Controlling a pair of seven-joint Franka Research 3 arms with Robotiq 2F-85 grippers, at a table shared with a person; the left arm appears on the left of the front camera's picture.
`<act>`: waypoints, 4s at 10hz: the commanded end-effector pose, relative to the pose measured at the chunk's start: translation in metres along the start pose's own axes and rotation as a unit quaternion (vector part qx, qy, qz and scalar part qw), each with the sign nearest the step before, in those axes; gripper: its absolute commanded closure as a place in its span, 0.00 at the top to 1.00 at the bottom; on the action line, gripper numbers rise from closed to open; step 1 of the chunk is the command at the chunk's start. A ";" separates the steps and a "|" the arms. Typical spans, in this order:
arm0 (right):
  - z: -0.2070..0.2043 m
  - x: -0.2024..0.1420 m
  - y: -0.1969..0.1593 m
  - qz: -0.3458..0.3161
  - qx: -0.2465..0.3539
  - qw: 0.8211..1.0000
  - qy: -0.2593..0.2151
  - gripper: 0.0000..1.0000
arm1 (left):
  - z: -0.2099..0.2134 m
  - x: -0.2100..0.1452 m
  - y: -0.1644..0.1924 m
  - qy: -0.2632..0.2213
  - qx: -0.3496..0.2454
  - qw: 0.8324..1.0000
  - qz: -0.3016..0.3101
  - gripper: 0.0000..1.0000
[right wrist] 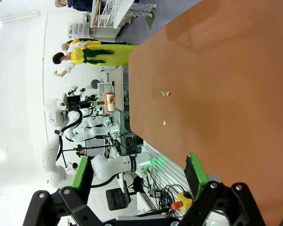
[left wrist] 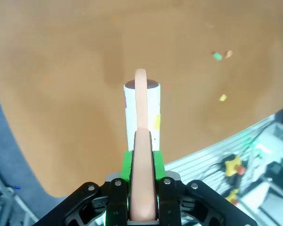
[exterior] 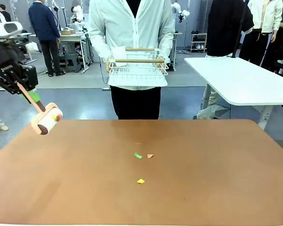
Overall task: Clean the table.
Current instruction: Clean the table with the Lint Roller when the human lifts the Dish drying rack.
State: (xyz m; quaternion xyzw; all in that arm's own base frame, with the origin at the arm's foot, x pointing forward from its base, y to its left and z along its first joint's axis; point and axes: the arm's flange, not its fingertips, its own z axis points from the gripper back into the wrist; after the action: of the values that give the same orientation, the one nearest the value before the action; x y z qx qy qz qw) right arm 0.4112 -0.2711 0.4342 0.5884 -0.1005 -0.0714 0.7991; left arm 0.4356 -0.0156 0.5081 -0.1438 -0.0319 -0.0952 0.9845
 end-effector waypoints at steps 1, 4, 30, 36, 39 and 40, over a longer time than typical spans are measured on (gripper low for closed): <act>0.000 -0.003 0.004 0.003 -0.001 1.000 0.001 1.00 | -0.011 0.015 0.000 -0.018 0.066 0.998 -0.003 0.19; 0.000 -0.003 0.004 0.003 -0.001 1.000 0.001 1.00 | -0.009 0.020 -0.001 -0.045 0.038 0.996 0.062 0.19; 0.000 -0.003 0.004 0.003 -0.001 1.000 0.001 1.00 | -0.242 0.029 -0.002 -0.025 -0.250 0.966 0.064 0.19; 0.000 -0.003 0.004 0.003 -0.001 1.000 0.001 1.00 | -0.239 0.031 -0.002 -0.012 -0.242 0.967 0.075 0.19; 0.000 -0.003 0.004 0.003 -0.001 1.000 0.001 1.00 | -0.239 0.031 -0.002 -0.012 -0.242 0.967 0.075 0.19; 0.000 -0.003 0.004 0.003 -0.001 1.000 0.001 1.00 | -0.240 0.032 -0.002 -0.012 -0.245 0.967 0.071 0.19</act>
State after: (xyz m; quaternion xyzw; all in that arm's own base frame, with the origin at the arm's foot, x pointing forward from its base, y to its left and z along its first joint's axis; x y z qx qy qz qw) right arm 0.4112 -0.2711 0.4343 0.5885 -0.1006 -0.0712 0.7991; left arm 0.4753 -0.0933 0.2818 -0.3834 -0.0086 -0.0281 0.9231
